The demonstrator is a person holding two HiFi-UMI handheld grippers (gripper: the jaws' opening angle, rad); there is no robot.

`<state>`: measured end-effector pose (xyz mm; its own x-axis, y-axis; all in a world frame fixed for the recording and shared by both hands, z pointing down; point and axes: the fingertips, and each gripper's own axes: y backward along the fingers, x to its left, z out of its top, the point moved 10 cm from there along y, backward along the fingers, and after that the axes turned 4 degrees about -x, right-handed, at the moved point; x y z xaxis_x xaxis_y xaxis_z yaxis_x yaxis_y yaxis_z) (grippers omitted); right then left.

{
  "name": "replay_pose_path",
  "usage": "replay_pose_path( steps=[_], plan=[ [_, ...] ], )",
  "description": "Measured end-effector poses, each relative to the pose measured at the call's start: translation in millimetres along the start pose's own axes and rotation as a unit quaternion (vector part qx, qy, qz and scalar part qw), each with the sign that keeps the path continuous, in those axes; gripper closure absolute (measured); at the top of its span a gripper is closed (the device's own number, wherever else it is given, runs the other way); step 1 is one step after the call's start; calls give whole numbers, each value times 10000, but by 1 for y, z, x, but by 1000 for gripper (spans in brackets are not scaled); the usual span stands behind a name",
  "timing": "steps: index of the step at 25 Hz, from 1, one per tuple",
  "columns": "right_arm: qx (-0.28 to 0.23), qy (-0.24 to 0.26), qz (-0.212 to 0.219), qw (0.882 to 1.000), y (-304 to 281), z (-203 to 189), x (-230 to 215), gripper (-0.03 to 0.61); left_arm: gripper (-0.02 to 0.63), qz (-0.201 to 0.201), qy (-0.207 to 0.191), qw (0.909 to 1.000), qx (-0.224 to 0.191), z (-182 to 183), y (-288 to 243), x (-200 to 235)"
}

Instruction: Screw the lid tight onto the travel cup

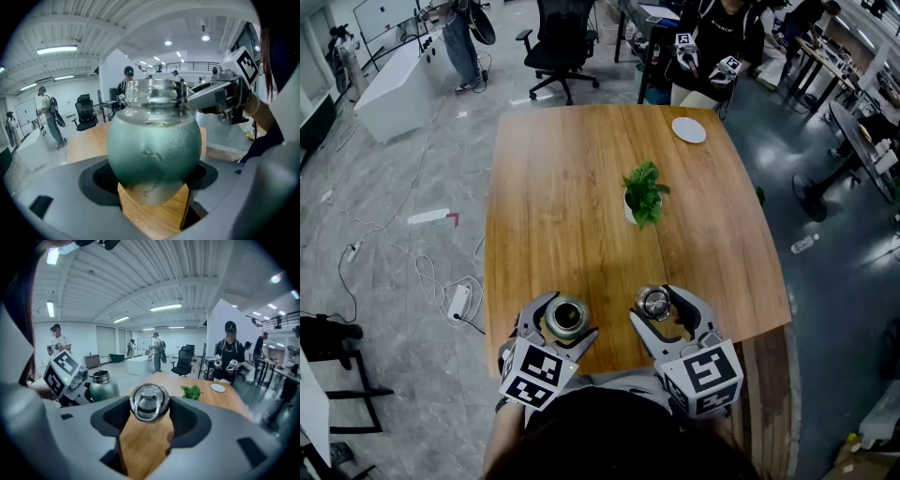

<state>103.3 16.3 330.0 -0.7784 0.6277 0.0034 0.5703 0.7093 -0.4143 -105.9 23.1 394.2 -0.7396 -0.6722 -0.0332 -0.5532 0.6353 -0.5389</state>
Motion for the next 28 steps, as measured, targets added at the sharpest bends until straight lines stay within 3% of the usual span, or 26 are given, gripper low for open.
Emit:
replay_pose_path(
  steps=[14,22,28],
  plan=[
    [-109,36,118,9999,4,-2,5,302,227,-54,6,10000,-29,-2,1,-6],
    [-484,68,577,9971,11,7,13,302,227,-271,-186,9994,103,-3,-8,-15],
    [-754,72,1442,9866,7,14,40,302,227,-487,-450,9974,280,-7,-18,-24]
  ],
)
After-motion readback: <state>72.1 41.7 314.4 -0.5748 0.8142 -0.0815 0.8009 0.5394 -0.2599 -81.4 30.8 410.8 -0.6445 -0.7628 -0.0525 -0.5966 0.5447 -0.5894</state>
